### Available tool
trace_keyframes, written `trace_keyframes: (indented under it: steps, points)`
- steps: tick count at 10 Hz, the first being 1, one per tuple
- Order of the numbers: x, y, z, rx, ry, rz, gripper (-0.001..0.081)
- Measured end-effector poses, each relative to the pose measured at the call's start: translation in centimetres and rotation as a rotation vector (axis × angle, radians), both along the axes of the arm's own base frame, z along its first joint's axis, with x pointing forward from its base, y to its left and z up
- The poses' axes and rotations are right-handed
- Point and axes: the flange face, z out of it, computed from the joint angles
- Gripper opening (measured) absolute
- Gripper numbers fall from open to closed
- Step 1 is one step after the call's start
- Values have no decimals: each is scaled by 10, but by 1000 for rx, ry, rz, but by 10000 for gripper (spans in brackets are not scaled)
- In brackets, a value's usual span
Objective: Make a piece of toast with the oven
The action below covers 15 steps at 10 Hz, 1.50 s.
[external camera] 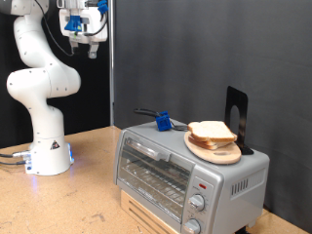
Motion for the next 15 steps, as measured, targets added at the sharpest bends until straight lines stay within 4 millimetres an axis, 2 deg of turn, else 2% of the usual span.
trace_keyframes:
  steps: [2,4,5,6,8,10,11,12,14,15]
  points:
    - [3,1,3,6,-18,256,806]
    - [25,-4,-2,-9,-65,477,806]
    - [23,-4,-2,-6,-60,431,806]
    - [22,-3,0,4,-71,501,806]
    - [21,-3,6,8,-120,750,806]
    - [32,-4,-3,-2,-170,969,806]
    - [31,-4,-3,10,-166,934,806]
    - [30,-4,-2,45,-186,976,806]
    - [36,-7,-8,95,-244,1211,806]
    - [48,-7,-15,71,-284,1319,806]
